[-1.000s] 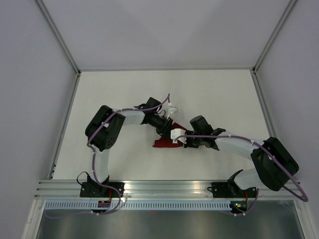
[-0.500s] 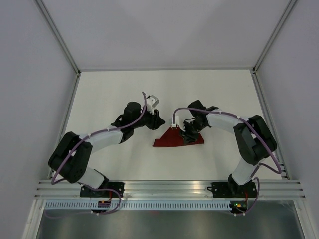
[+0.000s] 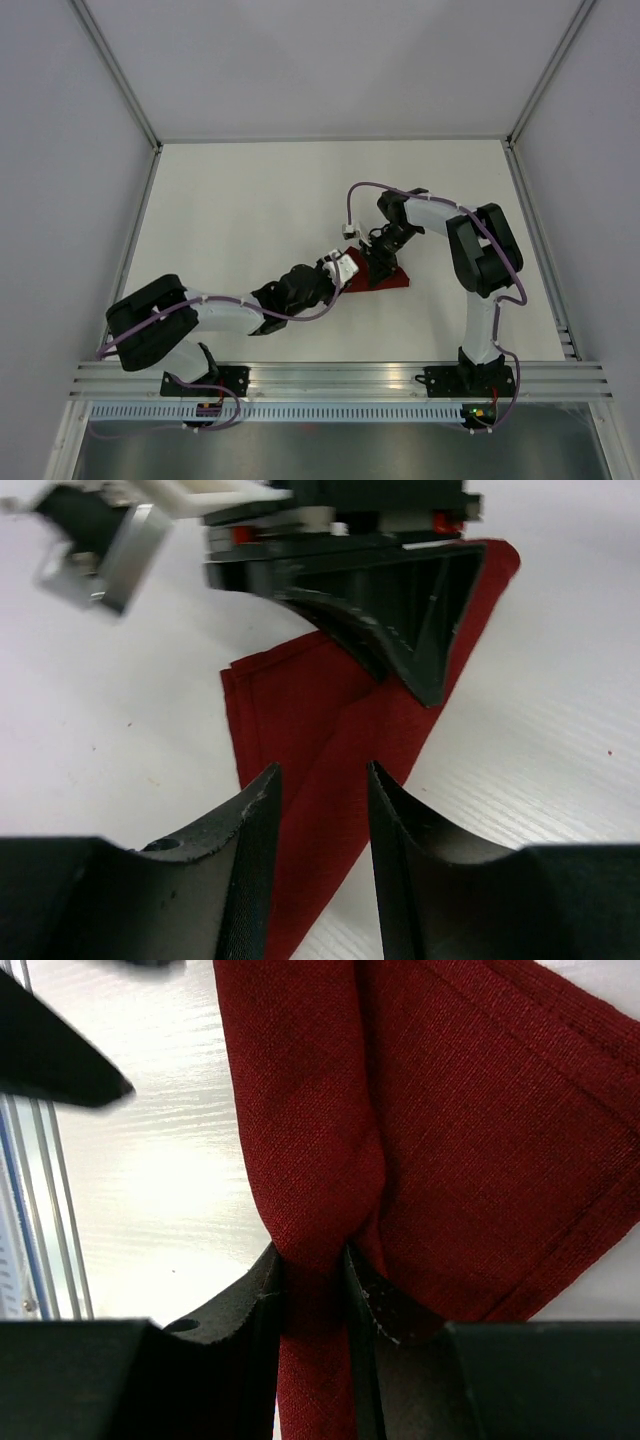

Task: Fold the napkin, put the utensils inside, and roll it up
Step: Roll the napkin with the utensil

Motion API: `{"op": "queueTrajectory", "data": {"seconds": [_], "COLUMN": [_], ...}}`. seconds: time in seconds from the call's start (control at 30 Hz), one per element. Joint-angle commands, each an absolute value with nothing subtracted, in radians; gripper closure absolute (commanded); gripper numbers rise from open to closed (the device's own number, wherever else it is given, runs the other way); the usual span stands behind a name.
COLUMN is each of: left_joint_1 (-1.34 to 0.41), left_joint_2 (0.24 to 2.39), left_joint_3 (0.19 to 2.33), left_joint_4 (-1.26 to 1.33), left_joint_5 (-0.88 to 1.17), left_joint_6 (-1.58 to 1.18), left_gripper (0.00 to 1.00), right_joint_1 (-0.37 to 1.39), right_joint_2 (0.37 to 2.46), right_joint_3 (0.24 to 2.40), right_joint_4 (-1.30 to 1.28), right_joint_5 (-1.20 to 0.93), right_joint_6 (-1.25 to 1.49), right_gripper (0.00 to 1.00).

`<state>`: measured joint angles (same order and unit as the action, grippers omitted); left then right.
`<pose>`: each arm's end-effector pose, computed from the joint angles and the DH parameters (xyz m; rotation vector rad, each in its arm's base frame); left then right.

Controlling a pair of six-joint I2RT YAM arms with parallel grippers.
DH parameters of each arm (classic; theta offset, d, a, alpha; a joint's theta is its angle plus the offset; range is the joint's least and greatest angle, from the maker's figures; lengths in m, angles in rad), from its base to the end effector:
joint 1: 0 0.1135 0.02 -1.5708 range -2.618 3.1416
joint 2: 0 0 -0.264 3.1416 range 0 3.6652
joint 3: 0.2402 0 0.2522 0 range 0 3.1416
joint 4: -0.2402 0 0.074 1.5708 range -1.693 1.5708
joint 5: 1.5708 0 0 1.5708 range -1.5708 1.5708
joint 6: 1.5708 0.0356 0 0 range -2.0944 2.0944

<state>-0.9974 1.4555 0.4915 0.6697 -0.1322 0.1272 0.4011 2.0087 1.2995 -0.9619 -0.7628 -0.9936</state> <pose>0.1576 -0.2354 0.1770 0.9280 1.6465 -0.4770 0.3098 0.1581 0.1394 -1.7544 2.1819 1.1147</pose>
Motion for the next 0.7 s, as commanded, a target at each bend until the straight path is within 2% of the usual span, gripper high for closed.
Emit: {"op": "queueTrajectory", "data": {"seconds": [0.0, 0.17, 0.67], "left_joint_1": [-1.072, -1.16, -1.155], "left_joint_2": [1.531, 1.64, 1.836], "left_joint_3": [0.563, 0.623, 0.675], "left_joint_4": [0.726, 0.695, 0.753], "left_joint_5": [-0.238, -0.258, -0.299], "left_joint_6": [0.314, 0.439, 0.554], "left_gripper": [0.55, 0.55, 0.45], "right_joint_1": [0.402, 0.39, 0.376], "right_joint_2": [2.128, 2.183, 2.256], "right_joint_3": [1.284, 1.336, 1.374], "right_joint_4": [-0.992, -1.028, -1.072], "right_joint_5": [-0.666, -0.67, -0.65], "right_joint_6": [-1.048, -1.046, -1.046], "right_gripper": [0.78, 0.78, 0.78]}}
